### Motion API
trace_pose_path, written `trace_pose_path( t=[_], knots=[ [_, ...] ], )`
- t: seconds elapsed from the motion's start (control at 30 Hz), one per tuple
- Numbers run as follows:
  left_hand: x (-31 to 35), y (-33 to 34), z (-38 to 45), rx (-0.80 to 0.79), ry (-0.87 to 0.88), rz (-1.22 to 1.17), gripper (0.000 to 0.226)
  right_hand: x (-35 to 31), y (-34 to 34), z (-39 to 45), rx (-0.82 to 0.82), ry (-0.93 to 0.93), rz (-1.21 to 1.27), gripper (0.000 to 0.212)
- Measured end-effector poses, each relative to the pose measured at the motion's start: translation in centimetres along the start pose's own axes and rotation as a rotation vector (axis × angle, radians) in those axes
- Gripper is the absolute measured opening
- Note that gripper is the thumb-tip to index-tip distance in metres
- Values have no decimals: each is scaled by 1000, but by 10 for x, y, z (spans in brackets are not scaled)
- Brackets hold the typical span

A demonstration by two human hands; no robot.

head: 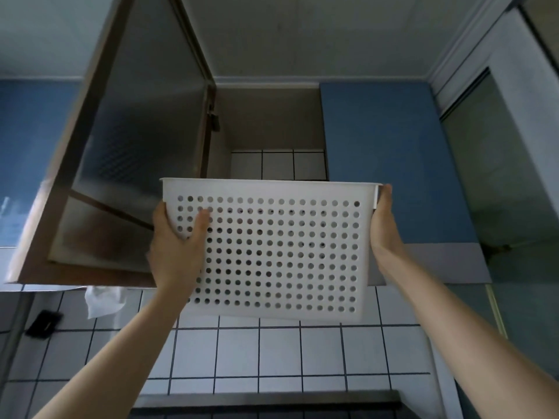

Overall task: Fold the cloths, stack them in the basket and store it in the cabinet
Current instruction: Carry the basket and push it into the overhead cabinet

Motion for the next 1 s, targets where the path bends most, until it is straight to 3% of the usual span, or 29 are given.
trace_pose_path(
  t=[0.17,0.3,0.43,0.6,0.73,0.8,0.87,1.0],
  knots=[
    [-23,9,10,1,8,-23,60,-11,36,-5,-111,-131,23,76],
    [-32,26,15,-73,40,134,76,-19,42,-9,26,-258,64,50],
    [-30,48,-17,-193,119,298,86,-28,43,-22,157,-314,-16,42],
    [-32,90,-33,-428,149,158,87,-31,47,-31,270,-287,-255,84],
    [-38,111,-32,-612,62,-17,79,-28,55,-25,249,-304,-433,77],
    [-4,111,-56,-607,152,-58,77,-27,58,-25,243,-335,-471,74],
    [37,110,-86,-601,249,-62,91,-27,52,-25,287,-359,-461,66],
    [58,113,-101,-584,198,-46,115,-24,18,-18,339,-459,-262,45]
  ],
)
Point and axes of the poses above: each hand's wrist, its own z-axis towards the middle knuckle, its own y-axis out of the palm, x = y × z, the point moved 9 cm from there along z, towards the middle knuckle, and after that the axes turned 3 degrees about -x, right-handed, at the moved point
